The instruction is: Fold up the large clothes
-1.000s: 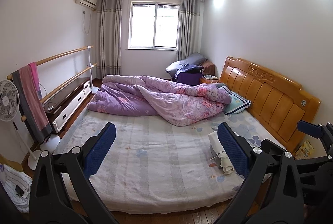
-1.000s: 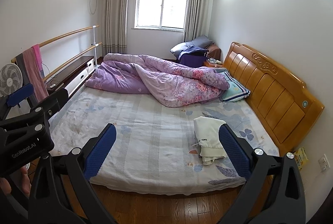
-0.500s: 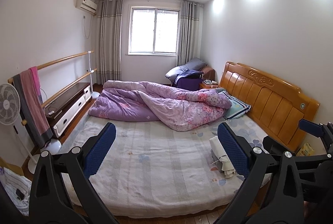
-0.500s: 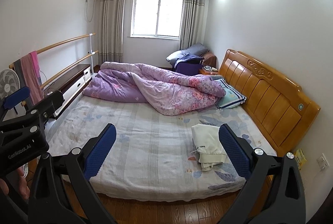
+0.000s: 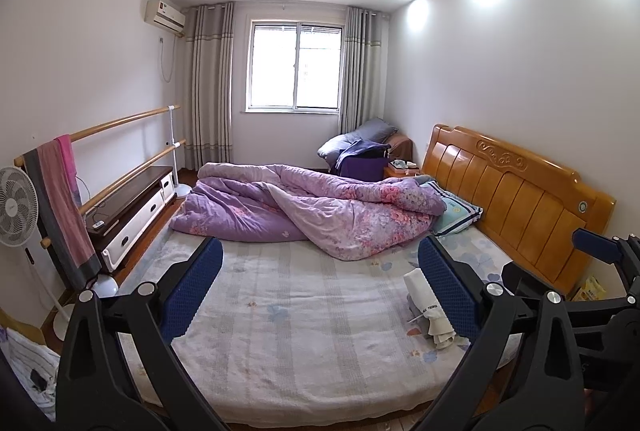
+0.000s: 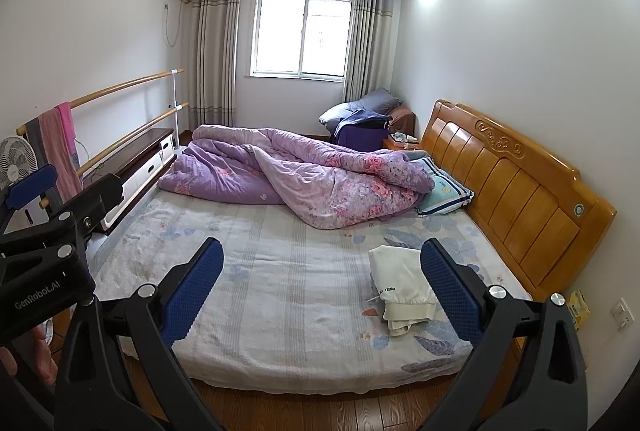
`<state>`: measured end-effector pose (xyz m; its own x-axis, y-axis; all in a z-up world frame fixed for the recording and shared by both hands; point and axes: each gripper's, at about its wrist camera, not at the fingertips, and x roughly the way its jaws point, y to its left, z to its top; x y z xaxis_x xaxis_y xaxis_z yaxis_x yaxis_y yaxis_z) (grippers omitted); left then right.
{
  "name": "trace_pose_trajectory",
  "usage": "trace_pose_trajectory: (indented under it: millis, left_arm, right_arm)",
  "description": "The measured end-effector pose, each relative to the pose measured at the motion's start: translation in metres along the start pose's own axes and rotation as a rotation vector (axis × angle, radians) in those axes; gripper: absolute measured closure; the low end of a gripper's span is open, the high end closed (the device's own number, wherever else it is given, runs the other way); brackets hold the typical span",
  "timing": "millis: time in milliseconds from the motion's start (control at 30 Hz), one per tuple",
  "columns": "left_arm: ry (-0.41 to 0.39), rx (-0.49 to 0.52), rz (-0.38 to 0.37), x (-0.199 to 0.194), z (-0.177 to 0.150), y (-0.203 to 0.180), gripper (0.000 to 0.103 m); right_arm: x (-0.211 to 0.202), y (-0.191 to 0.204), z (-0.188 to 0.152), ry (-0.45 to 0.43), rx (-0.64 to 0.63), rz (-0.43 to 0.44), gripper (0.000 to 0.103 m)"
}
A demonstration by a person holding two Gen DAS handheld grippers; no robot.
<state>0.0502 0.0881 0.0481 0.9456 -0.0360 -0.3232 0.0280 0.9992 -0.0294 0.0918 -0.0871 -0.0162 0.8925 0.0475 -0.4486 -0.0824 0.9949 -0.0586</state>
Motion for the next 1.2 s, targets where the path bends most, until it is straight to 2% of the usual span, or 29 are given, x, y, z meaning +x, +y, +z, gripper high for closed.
trace_pose_trajectory:
  millis: [1200]
  left_arm:
    - [0.015,0.008,-0.025,0.024,-0.005,0.012,0.005]
  right_arm:
    - [0.017,0.005,0.008,0.033,-0.005,0.018,0.008]
